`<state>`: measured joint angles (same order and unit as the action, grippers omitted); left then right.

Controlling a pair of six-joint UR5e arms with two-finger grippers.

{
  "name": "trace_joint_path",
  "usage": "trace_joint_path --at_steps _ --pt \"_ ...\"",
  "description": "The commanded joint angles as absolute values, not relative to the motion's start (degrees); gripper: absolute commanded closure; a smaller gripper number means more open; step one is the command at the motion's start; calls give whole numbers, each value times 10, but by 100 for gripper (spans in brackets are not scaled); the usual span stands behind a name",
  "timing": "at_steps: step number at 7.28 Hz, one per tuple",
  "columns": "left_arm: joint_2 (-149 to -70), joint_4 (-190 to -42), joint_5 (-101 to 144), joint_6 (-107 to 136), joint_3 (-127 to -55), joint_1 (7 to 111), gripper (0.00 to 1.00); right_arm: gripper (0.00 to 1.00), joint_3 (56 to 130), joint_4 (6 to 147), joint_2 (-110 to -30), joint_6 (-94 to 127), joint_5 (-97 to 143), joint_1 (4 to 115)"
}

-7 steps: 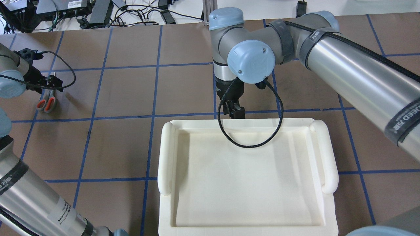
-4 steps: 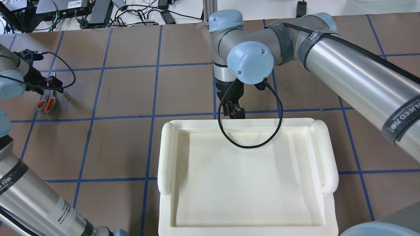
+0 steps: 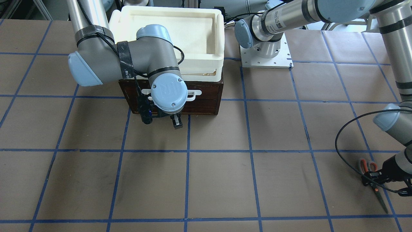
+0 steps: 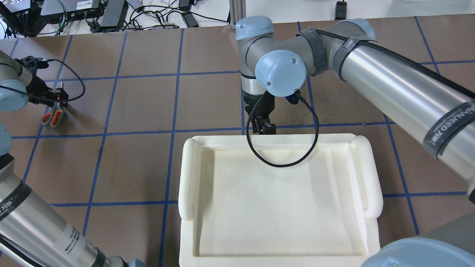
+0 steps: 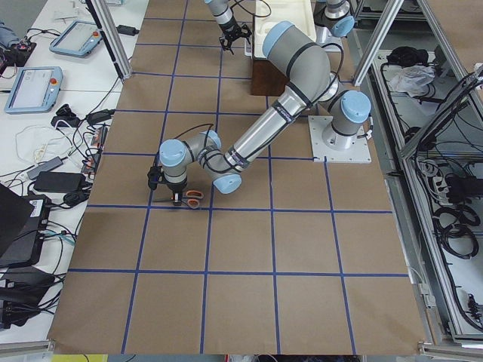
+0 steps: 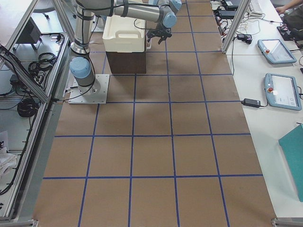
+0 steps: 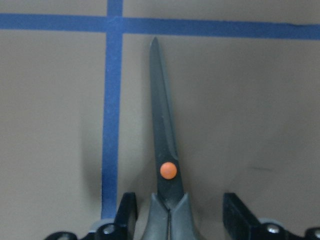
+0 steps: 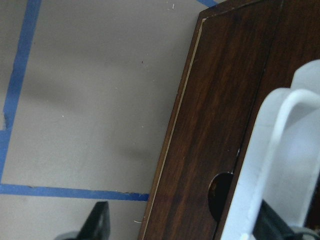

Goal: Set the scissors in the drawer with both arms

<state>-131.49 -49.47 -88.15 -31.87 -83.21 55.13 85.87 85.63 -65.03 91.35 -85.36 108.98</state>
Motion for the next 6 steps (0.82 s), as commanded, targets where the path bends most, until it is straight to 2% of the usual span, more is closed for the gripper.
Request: trace_joint_path --at_steps 1,2,3,6 --pt "-1314 -496 -882 -319 -836 550 69 0 859 859 -645 913 -854 1090" --pt "-1314 -496 -882 -319 -837 551 77 0 859 860 -645 912 -854 1090" --pt "-1314 -496 -882 -319 -837 551 80 0 859 862 -645 906 -857 1090" --pt "-1299 -498 -880 -320 -836 552 80 0 856 907 -644 889 -867 1090"
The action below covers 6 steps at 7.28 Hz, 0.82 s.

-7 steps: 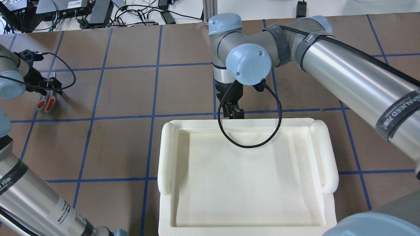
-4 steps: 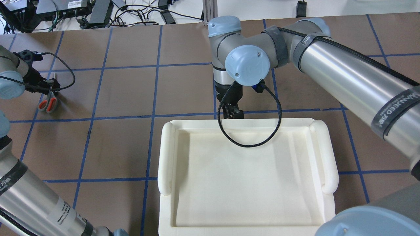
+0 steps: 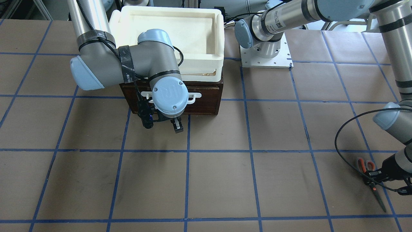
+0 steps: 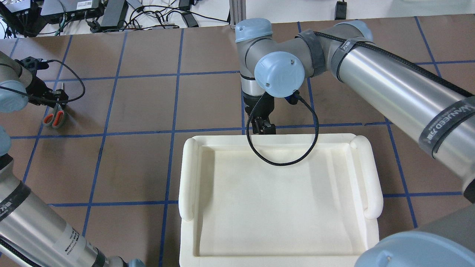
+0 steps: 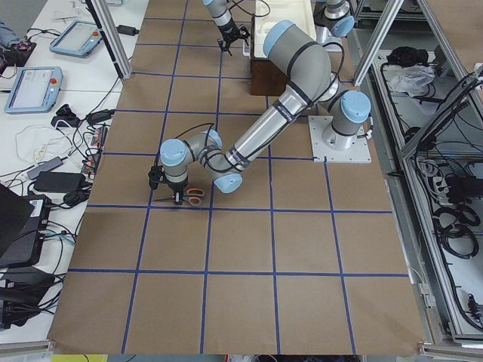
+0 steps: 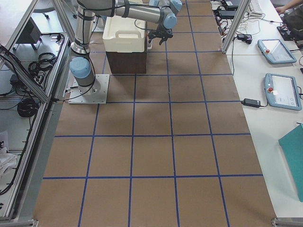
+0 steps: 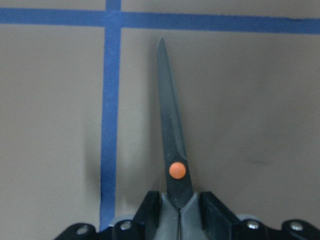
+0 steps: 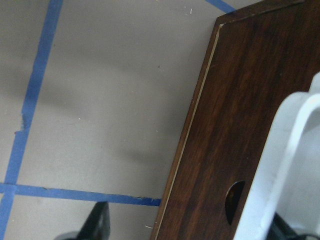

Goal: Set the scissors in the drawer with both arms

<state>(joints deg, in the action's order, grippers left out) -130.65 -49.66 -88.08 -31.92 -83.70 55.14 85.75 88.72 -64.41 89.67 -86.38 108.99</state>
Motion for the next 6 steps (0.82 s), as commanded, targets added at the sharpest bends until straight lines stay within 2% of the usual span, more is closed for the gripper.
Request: trace_joint_path --at_steps 1,6 --pt "-1292 -499 -878 -321 -835 552 80 0 853 911 -644 883 -874 1090" --pt "-1222 -583 -874 -336 -835 583 81 0 847 953 -643 835 -883 1087"
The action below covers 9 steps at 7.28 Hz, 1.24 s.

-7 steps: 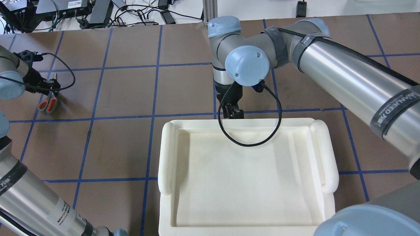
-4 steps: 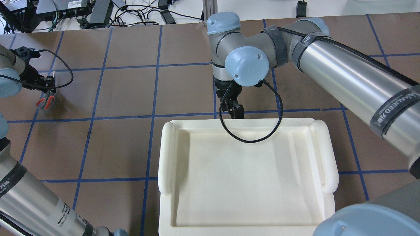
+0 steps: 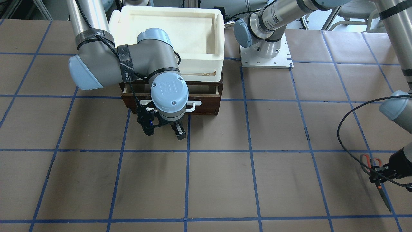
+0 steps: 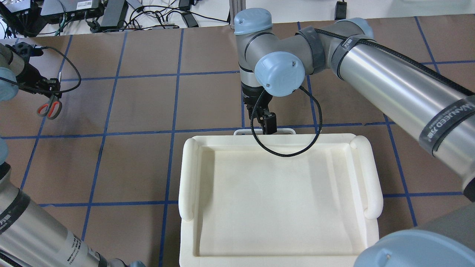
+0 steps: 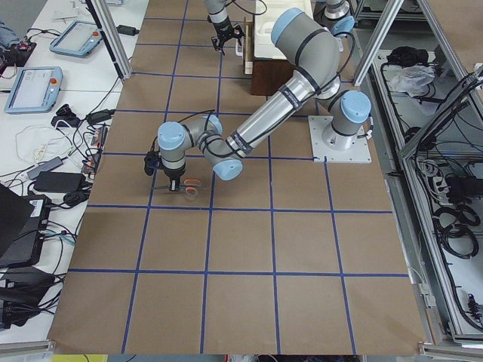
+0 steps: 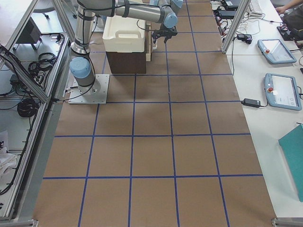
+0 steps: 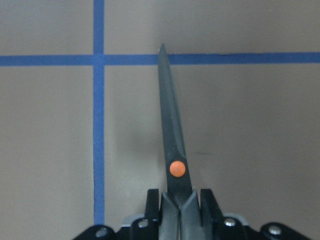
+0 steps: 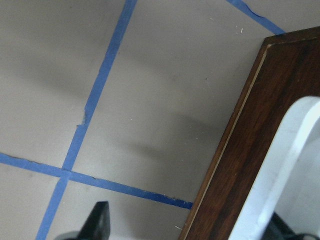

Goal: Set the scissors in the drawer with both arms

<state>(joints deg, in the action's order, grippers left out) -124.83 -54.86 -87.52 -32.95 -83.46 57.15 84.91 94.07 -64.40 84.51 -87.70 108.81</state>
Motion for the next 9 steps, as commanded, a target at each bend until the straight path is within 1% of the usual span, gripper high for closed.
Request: trace_joint_path --at_steps 1,4,7,9 --pt "-1196 -613 -874 -366 -834 610 82 0 842 955 -642 827 -885 1085" --pt "-1135 -659 -875 -435 -831 705 82 0 818 969 -620 824 -885 1084" --pt "-1109 -694 -875 -573 -831 773 82 0 809 974 -610 810 -885 1080" --pt "-1093 -735 -881 -615 -828 825 85 0 783 979 -607 806 -885 1078"
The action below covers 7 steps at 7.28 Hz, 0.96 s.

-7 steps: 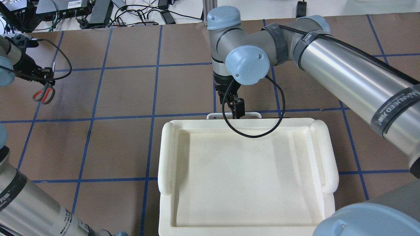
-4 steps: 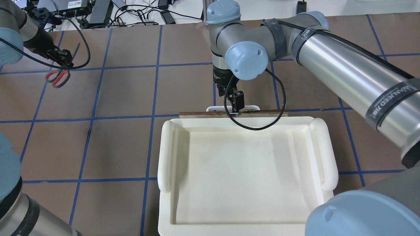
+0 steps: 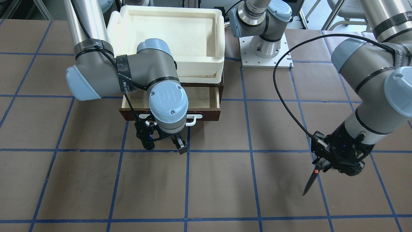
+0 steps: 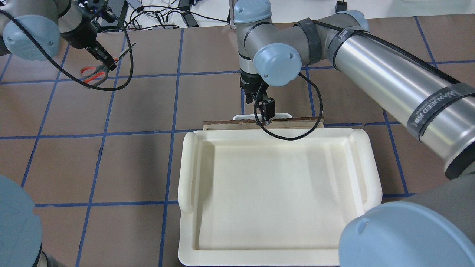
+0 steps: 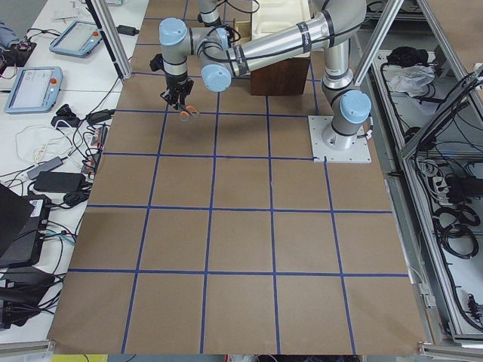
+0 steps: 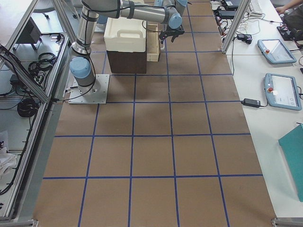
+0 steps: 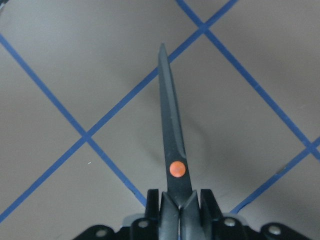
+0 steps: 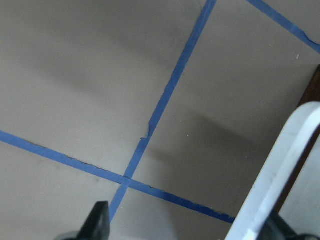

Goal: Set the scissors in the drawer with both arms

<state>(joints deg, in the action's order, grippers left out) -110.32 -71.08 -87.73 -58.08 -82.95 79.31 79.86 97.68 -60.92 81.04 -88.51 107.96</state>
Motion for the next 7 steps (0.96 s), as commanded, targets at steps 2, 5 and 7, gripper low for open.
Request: trace_joint_path --at_steps 2,5,7 --pt "-1084 -760 -882 -668 -827 847 89 0 776 979 -597 796 -887 1077" --pt "-1084 -773 -876 -771 -824 863 97 0 759 980 -586 776 -891 1072" --pt "-1082 -779 -875 -815 -824 900 99 0 740 979 -575 773 -891 1071"
